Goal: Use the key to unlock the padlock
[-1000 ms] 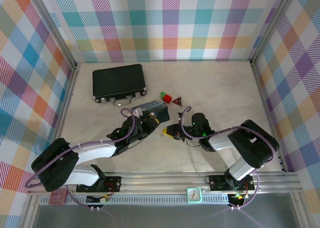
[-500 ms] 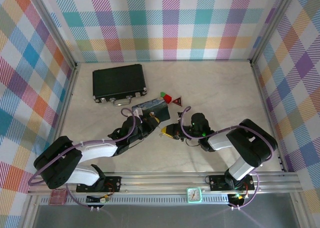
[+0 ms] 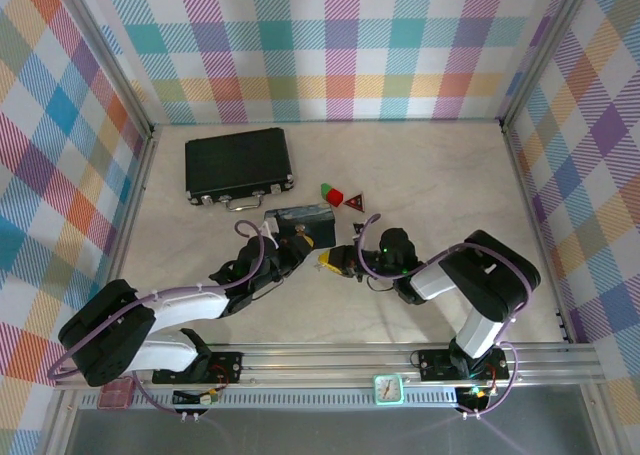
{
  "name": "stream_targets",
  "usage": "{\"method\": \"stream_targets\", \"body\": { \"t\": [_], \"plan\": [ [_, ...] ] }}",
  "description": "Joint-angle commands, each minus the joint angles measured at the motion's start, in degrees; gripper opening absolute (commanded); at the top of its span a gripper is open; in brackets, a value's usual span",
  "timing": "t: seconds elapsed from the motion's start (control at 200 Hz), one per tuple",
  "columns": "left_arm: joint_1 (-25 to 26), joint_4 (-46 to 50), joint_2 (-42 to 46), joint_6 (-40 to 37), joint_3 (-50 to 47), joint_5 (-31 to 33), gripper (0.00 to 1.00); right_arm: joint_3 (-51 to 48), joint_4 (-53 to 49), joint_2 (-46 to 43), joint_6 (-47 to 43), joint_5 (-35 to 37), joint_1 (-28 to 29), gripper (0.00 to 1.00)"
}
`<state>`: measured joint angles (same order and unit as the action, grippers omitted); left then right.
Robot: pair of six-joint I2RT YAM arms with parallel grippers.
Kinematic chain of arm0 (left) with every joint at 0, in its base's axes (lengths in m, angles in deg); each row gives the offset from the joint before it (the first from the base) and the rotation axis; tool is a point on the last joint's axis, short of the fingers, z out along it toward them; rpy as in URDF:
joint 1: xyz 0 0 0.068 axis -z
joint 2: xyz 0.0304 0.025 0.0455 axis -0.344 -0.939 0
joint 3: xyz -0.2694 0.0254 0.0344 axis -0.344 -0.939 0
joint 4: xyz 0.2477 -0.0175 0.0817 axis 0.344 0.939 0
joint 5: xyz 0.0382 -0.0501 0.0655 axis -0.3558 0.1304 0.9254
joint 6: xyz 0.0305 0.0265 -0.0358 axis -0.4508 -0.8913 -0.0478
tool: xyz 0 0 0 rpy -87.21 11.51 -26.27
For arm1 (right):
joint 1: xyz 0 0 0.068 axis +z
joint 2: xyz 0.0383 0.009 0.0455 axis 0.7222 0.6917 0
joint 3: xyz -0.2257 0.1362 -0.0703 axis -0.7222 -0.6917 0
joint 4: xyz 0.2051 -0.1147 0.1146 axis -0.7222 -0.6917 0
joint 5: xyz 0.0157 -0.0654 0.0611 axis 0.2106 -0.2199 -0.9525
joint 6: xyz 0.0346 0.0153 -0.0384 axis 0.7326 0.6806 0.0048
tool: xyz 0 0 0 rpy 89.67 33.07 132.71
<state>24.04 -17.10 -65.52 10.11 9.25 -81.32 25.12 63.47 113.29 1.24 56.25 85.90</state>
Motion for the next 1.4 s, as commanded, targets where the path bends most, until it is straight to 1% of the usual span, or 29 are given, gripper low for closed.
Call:
{"method": "stream_targets", "body": {
  "t": [0.0,0.065,0.15,0.23,0.3,0.42,0.515,0.585,0.765,0.895,0.985,1.125,1.255,1.395],
  "plan": [
    [1.9,-3.2,-0.7,1.0,0.1,-3.4,0.00,3.6,5.2,2.6,2.4,1.9,1.5,0.00],
    [2.5,-5.7,-2.2,2.0,-0.2,-3.6,0.00,4.0,7.1,4.6,4.9,2.7,1.9,0.00],
    [3.3,-8.9,-4.0,2.6,-0.6,-3.4,0.00,3.4,12.5,7.7,10.7,4.3,1.9,0.00],
    [4.2,-10.8,-5.4,2.6,-0.8,-3.8,0.00,4.0,12.6,8.2,12.6,3.6,1.8,0.00],
    [4.6,-13.3,-6.8,2.6,-1.3,-4.5,0.00,3.9,10.7,7.8,11.3,3.7,1.3,0.00],
    [5.0,-19.8,-9.5,3.3,-2.7,-7.8,0.00,3.8,5.8,6.8,7.4,2.9,-0.7,0.00],
    [5.1,-25.0,-11.6,4.4,-3.6,-10.1,0.00,3.9,5.1,7.4,5.4,0.9,-3.0,0.00],
    [5.1,-27.0,-12.8,5.3,-3.8,-11.4,0.00,4.0,3.4,7.6,3.1,-1.0,-4.3,0.00],
    [5.1,-29.0,-14.1,6.1,-3.9,-12.2,0.00,4.2,-3.3,5.8,-2.4,-4.5,-7.0,0.00],
    [5.1,-28.2,-13.1,6.5,-3.8,-11.8,0.00,4.2,-10.0,3.3,-6.2,-3.5,-8.0,0.00],
    [5.1,-26.9,-11.9,6.4,-3.2,-12.1,0.00,4.8,-13.2,2.7,-7.2,-2.3,-8.1,0.00],
    [5.4,-24.6,-10.0,5.7,-2.5,-12.3,0.00,4.9,-12.0,3.9,-5.2,-0.3,-8.1,0.00],
    [6.6,-23.4,-9.8,4.7,-1.7,-11.9,0.00,5.4,-8.6,6.1,-1.5,-1.0,-8.0,0.00],
    [7.9,-27.2,-13.5,5.3,-0.1,-12.5,0.00,5.5,-6.9,6.9,1.3,0.0,-6.5,0.00]
  ]
}}
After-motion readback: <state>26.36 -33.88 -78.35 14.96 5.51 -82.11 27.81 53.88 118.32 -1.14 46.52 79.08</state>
